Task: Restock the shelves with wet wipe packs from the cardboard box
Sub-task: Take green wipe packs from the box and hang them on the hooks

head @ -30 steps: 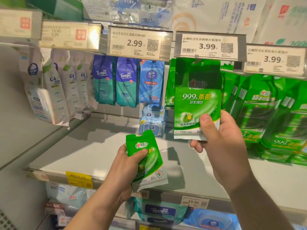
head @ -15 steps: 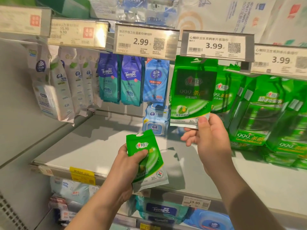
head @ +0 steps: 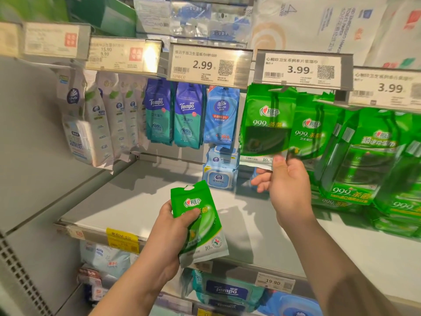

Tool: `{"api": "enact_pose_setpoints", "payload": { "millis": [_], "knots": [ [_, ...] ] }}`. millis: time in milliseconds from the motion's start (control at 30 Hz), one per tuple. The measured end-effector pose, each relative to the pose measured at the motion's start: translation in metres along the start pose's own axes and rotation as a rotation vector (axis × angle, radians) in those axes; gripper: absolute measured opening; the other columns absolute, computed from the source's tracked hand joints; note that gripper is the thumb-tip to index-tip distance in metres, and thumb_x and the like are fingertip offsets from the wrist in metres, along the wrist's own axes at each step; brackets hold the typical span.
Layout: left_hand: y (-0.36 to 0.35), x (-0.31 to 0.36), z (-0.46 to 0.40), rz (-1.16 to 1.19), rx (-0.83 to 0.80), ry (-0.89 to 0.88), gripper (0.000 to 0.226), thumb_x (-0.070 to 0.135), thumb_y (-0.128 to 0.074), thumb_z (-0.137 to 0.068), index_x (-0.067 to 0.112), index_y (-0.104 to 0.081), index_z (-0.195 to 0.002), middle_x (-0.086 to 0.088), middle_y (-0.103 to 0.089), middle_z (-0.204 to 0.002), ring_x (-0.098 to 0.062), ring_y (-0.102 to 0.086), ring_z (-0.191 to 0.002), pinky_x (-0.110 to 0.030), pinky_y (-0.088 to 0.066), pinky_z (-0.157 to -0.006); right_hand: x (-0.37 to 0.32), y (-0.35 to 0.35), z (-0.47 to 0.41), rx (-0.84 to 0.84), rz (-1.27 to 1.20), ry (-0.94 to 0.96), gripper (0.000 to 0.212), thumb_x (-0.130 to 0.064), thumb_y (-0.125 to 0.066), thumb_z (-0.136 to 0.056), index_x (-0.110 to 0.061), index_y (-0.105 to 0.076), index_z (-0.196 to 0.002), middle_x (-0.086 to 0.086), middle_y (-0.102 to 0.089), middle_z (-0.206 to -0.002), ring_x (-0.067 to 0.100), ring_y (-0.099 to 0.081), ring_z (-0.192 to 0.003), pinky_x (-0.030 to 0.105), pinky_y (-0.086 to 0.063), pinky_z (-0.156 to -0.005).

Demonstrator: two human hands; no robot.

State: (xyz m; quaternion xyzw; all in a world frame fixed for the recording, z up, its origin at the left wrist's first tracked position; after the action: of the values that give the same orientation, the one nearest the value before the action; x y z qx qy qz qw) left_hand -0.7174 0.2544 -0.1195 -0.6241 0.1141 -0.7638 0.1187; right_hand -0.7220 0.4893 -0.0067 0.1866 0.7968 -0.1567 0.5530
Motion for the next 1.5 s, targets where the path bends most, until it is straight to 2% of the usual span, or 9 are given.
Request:
{"api": "enact_pose_setpoints", "payload": {
  "millis": [167, 367, 567, 733, 867, 1000, 1233, 1333, 1500],
  "knots": [
    [-0.001, 0.000, 0.002, 0.004, -0.008, -0.002, 0.030, 0.006, -0.065, -0.097, 0.018, -0.057, -0.123, -0.010, -0.079, -0.105, -0.033, -0.077, -0.094, -0.053, -0.059, -0.090, 0.011, 0.001, -0.010, -0.012, 0.036, -0.053, 0.022, -0.024, -0.037, -0.111, -0.008, -0.051, -0.114, 0.019, -0.071, -0.080, 0.024, -0.065, -0.054, 0.026, -0.049, -0.048],
    [-0.005, 0.000, 0.007, 0.021, -0.024, -0.002, 0.030, 0.003, -0.063, -0.097, 0.020, -0.058, -0.121, -0.010, -0.079, -0.103, -0.031, -0.078, -0.090, -0.039, -0.059, -0.072, 0.021, 0.009, -0.008, -0.037, -0.030, -0.137, 0.017, -0.026, -0.045, -0.110, -0.011, -0.052, -0.109, 0.011, -0.066, -0.088, 0.015, -0.064, -0.052, 0.025, -0.045, -0.042],
    [-0.023, 0.010, 0.014, -0.057, -0.106, -0.060, 0.036, 0.004, -0.066, -0.094, 0.026, -0.059, -0.123, -0.007, -0.078, -0.104, -0.033, -0.076, -0.095, -0.058, -0.057, -0.092, 0.037, 0.027, 0.007, -0.071, -0.001, -0.343, 0.013, -0.023, -0.054, -0.106, -0.011, -0.057, -0.110, 0.010, -0.068, -0.086, 0.018, -0.063, -0.053, 0.030, -0.042, -0.045],
    [-0.052, 0.018, 0.022, -0.058, -0.215, -0.112, 0.038, 0.000, -0.064, -0.095, 0.024, -0.060, -0.124, -0.006, -0.079, -0.106, -0.031, -0.077, -0.096, -0.050, -0.060, -0.088, 0.048, 0.029, 0.045, -0.310, 0.107, -0.416, 0.024, -0.028, -0.052, -0.106, -0.007, -0.059, -0.114, 0.010, -0.069, -0.083, 0.024, -0.063, -0.057, 0.029, -0.040, -0.044],
    [-0.078, 0.028, 0.029, -0.052, -0.308, -0.168, 0.043, -0.002, -0.062, -0.096, 0.025, -0.057, -0.130, -0.006, -0.078, -0.111, -0.031, -0.075, -0.101, -0.052, -0.058, -0.091, 0.039, 0.034, 0.075, -0.469, 0.322, -0.287, 0.030, -0.035, -0.043, -0.108, -0.012, -0.062, -0.107, -0.007, -0.067, -0.073, 0.018, -0.066, -0.057, 0.031, -0.043, -0.046],
    [-0.104, 0.035, 0.034, -0.047, -0.375, -0.233, 0.039, -0.002, -0.060, -0.097, 0.021, -0.055, -0.128, -0.005, -0.077, -0.114, -0.029, -0.074, -0.105, -0.051, -0.058, -0.093, 0.039, 0.044, 0.086, -0.529, 0.398, -0.230, 0.026, -0.032, -0.043, -0.108, -0.012, -0.057, -0.100, 0.022, -0.067, -0.087, 0.024, -0.069, -0.054, 0.030, -0.041, -0.045],
    [-0.138, 0.033, 0.044, -0.111, -0.498, -0.288, 0.041, 0.006, -0.062, -0.100, 0.027, -0.052, -0.133, 0.000, -0.075, -0.118, -0.023, -0.073, -0.109, -0.047, -0.056, -0.094, 0.033, 0.073, 0.089, -0.378, 0.276, -0.150, 0.018, -0.016, -0.043, -0.109, -0.010, -0.059, -0.103, 0.006, -0.069, -0.062, 0.038, -0.068, -0.065, 0.042, -0.046, -0.057],
    [-0.149, 0.023, 0.052, -0.267, -0.618, -0.285, 0.037, 0.014, -0.059, -0.103, 0.031, -0.050, -0.135, 0.008, -0.075, -0.117, -0.016, -0.073, -0.105, -0.043, -0.060, -0.088, 0.023, 0.086, 0.086, -0.267, 0.181, -0.063, 0.019, -0.020, -0.045, -0.109, -0.020, -0.063, -0.103, 0.015, -0.070, -0.070, 0.027, -0.065, -0.057, 0.037, -0.045, -0.052],
    [-0.159, 0.012, 0.061, -0.378, -0.702, -0.267, 0.019, 0.022, -0.054, -0.105, 0.022, -0.065, -0.121, -0.001, -0.073, -0.106, -0.019, -0.068, -0.084, -0.039, -0.059, -0.075, 0.012, 0.101, 0.074, -0.152, 0.133, -0.005, 0.022, -0.011, -0.041, -0.110, -0.008, -0.058, -0.096, 0.017, -0.068, -0.071, 0.025, -0.062, -0.055, 0.035, -0.042, -0.049]
  ]
}}
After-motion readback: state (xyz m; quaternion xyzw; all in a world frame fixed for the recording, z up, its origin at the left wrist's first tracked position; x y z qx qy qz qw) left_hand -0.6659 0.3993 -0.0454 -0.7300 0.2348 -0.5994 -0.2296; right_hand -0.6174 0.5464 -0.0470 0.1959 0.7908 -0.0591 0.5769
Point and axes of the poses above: each hand's wrist, its own z-axis away from the middle knuckle, its own y-axis out of the back of the hand, x = y × z, the point moved 8 cm from there along -z, towards the middle knuckle
